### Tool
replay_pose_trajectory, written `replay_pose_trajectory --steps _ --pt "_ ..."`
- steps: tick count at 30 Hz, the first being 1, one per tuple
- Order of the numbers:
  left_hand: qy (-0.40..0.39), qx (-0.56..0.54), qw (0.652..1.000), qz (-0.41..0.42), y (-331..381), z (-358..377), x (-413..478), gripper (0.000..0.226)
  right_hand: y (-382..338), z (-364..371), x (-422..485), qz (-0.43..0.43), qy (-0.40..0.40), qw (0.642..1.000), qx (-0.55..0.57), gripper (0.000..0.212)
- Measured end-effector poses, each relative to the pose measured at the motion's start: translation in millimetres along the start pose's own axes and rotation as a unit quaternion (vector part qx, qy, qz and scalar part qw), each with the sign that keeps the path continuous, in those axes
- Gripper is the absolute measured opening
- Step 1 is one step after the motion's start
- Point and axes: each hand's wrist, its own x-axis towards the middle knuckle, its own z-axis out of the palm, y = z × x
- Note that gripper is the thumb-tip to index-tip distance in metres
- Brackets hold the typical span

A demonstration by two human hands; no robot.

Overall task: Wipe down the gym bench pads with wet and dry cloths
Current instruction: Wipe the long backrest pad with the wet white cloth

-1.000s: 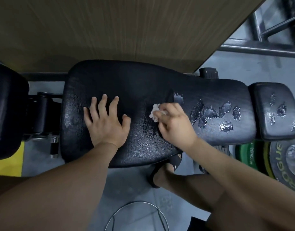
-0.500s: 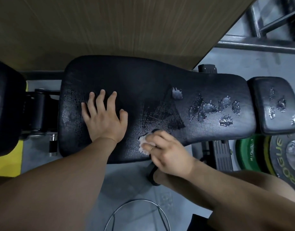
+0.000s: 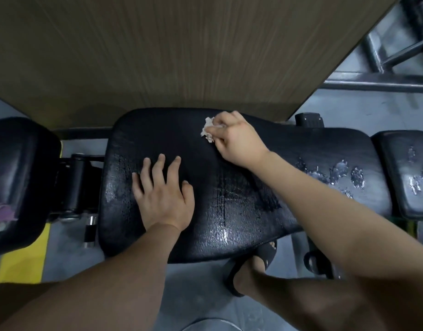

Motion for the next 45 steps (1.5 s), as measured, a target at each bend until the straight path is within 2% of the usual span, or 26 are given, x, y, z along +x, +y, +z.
replay_pose_trajectory --steps 4,8,11,14,16,18,21,24,27,30,32,33,35,37,39,42,45 --pt "0.007 0.005 1.000 -0.003 -1 2 0 0.058 6 0 6 -0.025 -0.005 1.000 0.007 0.026" --pt "0.001 0.006 1.000 -0.002 -1 1 1 0.058 -4 0 -2 -0.010 0.001 1.000 0.027 0.025" --pt "-0.004 0.002 1.000 -0.003 0 -2 2 0.059 -27 -12 -36 -0.086 -0.081 0.990 0.071 0.021" --pt "-0.004 -0.003 1.000 -0.007 0 -4 3 0.059 -44 -27 -73 -0.175 -0.165 0.963 0.121 0.034" --pt "-0.002 -0.004 1.000 -0.005 0 -5 3 0.059 -37 -30 -73 -0.207 -0.182 0.955 0.111 0.039" --pt "-0.004 -0.005 1.000 -0.005 0 -6 3 0.059 -19 -27 -48 -0.191 -0.159 0.965 0.081 0.036" --pt "-0.006 -0.009 1.000 -0.004 -1 -6 3 0.058 7 -19 2 -0.091 -0.054 0.994 0.028 0.025" --pt "-0.010 -0.011 1.000 -0.003 -2 -5 3 0.058 6 -6 25 -0.007 -0.017 1.000 -0.009 0.016" --pt "-0.019 -0.013 1.000 -0.004 -3 -6 4 0.059 -21 -7 12 -0.037 -0.040 0.998 0.041 0.019" --pt "-0.022 -0.021 1.000 -0.007 -3 -8 5 0.060 -46 -24 -26 -0.136 -0.147 0.974 0.102 0.032" --pt "-0.021 -0.025 0.999 -0.003 -4 -9 5 0.061 -41 -33 -39 -0.181 -0.200 0.958 0.092 0.040" --pt "-0.022 -0.026 0.999 -0.002 -5 -9 5 0.061 -31 -34 -38 -0.183 -0.195 0.961 0.076 0.042" --pt "-0.023 -0.027 0.999 -0.004 -5 -9 6 0.061 -12 -31 -24 -0.145 -0.129 0.980 0.050 0.041" --pt "-0.024 -0.027 0.999 -0.005 -5 -9 6 0.060 -6 -21 0 -0.090 -0.054 0.994 0.033 0.030" --pt "-0.022 -0.028 0.999 -0.005 -5 -9 6 0.060 -17 -4 26 -0.058 -0.021 0.998 0.016 0.022" --pt "-0.021 -0.028 0.999 -0.003 -4 -9 5 0.059 -31 8 50 -0.070 -0.033 0.997 0.008 0.019" --pt "-0.020 -0.031 0.999 -0.004 -5 -9 5 0.059 -13 -5 43 -0.104 -0.075 0.992 0.007 0.026"
